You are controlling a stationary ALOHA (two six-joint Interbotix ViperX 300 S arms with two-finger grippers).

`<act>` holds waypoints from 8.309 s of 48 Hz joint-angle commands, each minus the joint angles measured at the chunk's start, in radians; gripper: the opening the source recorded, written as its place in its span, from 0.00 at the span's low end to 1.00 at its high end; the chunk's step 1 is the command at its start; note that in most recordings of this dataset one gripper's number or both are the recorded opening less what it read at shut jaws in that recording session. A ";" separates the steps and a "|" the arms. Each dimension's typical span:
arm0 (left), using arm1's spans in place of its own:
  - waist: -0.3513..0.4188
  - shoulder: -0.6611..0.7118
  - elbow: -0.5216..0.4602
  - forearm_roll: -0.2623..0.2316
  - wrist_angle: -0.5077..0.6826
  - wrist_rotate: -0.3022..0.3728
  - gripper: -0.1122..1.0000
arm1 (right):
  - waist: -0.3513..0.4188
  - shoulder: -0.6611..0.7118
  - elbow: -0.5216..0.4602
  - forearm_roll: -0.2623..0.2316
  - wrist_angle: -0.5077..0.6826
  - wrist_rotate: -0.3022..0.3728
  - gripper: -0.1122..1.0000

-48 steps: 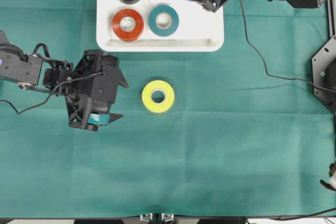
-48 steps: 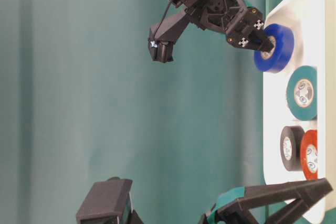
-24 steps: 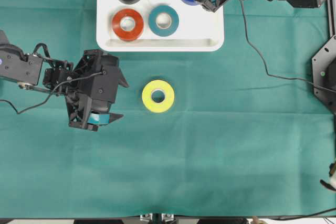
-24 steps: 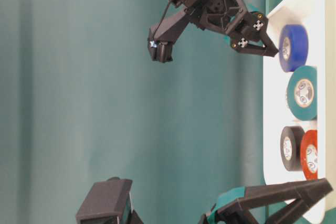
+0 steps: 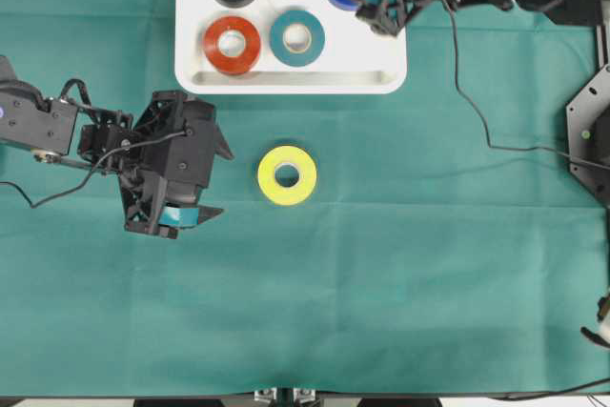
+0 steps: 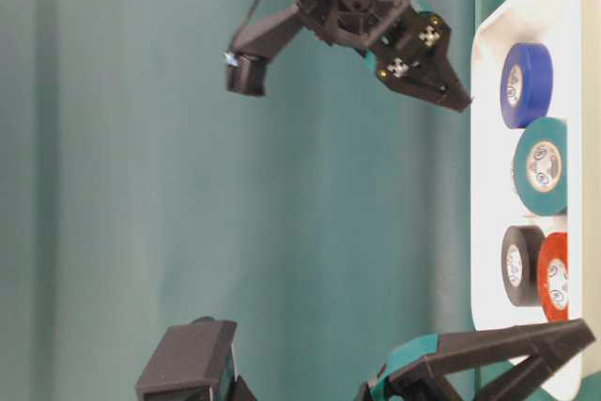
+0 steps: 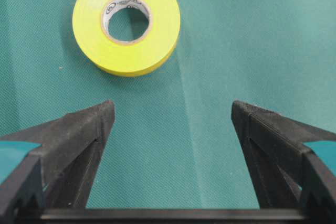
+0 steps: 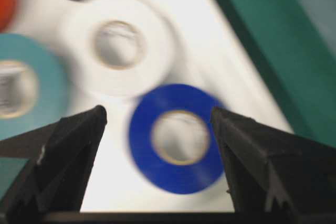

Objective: Put the tape alternately from left to right into the white case.
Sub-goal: 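Withdraw the right gripper from the tray to its side, then move the left gripper over the yellow roll, lower and close, then lift the yellow roll and carry it to the tray's lower right, then lower the yellow roll into the tray and open the left gripper, then withdraw the left gripper from the tray to its side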

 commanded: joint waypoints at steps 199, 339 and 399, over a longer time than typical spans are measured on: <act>0.035 0.233 -0.377 0.009 0.195 0.051 0.06 | 0.250 -0.250 0.221 -0.003 -0.172 -0.041 0.85; 0.267 0.341 -0.499 0.006 0.097 0.443 0.72 | 0.278 -0.319 0.270 -0.003 -0.201 -0.041 0.85; 0.049 0.063 -0.132 0.002 0.069 0.137 0.72 | 0.287 -0.318 0.293 0.003 -0.204 -0.037 0.85</act>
